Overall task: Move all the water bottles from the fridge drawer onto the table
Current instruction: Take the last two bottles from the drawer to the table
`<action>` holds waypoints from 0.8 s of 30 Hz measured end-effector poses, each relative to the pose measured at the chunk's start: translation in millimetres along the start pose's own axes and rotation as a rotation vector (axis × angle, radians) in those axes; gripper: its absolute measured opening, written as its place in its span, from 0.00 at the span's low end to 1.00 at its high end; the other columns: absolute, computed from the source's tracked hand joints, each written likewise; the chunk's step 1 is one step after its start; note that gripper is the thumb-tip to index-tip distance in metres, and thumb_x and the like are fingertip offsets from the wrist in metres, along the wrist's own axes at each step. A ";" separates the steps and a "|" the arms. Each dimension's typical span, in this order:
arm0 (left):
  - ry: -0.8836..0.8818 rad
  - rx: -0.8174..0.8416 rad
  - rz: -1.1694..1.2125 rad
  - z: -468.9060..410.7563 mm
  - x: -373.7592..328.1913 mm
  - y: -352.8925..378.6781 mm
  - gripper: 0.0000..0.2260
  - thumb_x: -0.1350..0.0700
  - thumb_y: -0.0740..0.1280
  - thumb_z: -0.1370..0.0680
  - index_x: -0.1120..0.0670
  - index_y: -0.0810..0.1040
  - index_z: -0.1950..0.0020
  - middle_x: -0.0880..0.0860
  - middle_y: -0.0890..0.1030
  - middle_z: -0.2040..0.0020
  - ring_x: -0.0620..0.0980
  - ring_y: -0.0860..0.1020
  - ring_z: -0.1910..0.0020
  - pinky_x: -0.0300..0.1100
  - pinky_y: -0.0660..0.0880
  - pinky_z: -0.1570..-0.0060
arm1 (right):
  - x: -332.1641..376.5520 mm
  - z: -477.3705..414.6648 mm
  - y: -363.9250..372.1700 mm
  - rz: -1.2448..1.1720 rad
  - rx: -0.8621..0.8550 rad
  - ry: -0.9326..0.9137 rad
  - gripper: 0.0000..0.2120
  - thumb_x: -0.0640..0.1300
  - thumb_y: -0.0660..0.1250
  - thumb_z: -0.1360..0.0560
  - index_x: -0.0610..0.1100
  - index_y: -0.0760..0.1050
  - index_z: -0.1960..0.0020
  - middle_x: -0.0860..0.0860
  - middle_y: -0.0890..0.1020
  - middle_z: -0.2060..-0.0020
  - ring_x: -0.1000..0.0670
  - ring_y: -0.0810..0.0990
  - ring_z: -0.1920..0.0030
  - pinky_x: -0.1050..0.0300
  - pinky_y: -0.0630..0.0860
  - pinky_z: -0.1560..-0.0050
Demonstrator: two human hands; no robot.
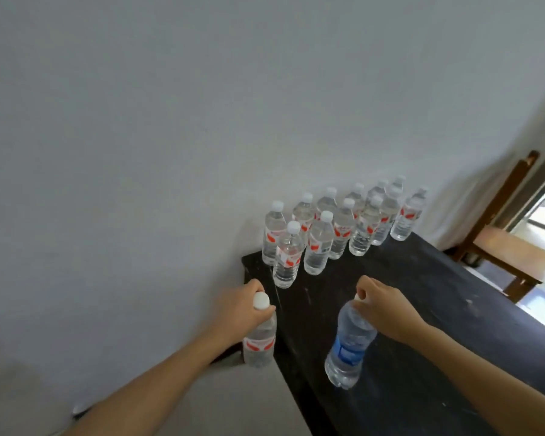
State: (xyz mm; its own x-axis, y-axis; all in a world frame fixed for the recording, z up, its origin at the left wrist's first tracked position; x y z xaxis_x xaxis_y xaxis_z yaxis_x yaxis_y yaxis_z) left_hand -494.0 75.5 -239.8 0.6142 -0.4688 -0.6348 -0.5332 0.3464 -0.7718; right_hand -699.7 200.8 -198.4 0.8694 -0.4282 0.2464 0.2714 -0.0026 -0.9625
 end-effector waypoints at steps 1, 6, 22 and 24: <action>0.030 0.012 0.013 -16.5 -5.6 1.6 0.11 0.49 0.69 0.28 0.50 0.68 0.55 0.48 0.76 0.58 0.46 0.73 0.59 0.36 0.66 0.64 | -5.5 -7.2 -4.3 -0.016 -0.028 0.039 0.05 0.47 0.59 0.23 0.51 0.65 0.57 0.54 0.73 0.59 0.53 0.75 0.61 0.65 0.70 0.63; 0.044 0.015 0.138 -77.4 -15.6 20.4 0.11 0.48 0.70 0.29 0.52 0.71 0.55 0.48 0.79 0.58 0.49 0.78 0.57 0.46 0.75 0.56 | -29.5 -26.8 -14.1 -0.123 -0.092 0.199 0.06 0.44 0.62 0.23 0.47 0.64 0.50 0.48 0.75 0.53 0.48 0.77 0.57 0.53 0.78 0.53; 0.024 0.001 0.087 -142.9 -43.0 75.1 0.11 0.46 0.68 0.28 0.50 0.69 0.57 0.46 0.76 0.59 0.44 0.73 0.60 0.36 0.65 0.61 | -76.3 -145.6 -20.1 -0.214 -0.167 0.103 0.07 0.43 0.63 0.25 0.46 0.63 0.54 0.49 0.73 0.56 0.48 0.74 0.59 0.56 0.70 0.60; 0.033 -0.002 0.070 -143.1 -47.2 77.8 0.11 0.46 0.68 0.27 0.51 0.71 0.54 0.48 0.77 0.56 0.43 0.73 0.59 0.36 0.65 0.60 | -74.5 -158.5 -16.6 -0.171 -0.131 0.057 0.07 0.43 0.62 0.25 0.47 0.63 0.53 0.49 0.74 0.54 0.47 0.75 0.58 0.56 0.70 0.58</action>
State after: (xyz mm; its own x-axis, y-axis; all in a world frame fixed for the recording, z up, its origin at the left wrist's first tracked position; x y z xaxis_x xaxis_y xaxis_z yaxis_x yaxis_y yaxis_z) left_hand -647.8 8.3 -264.6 0.5561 -0.4702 -0.6853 -0.5751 0.3776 -0.7257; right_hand -834.4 89.5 -218.8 0.7897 -0.4617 0.4040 0.3537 -0.1954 -0.9147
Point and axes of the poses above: each hand's wrist, its own z-axis away from the middle knuckle, its own y-axis out of the palm, x = y × z, the point moved 7 cm from there along -z, towards the middle knuckle
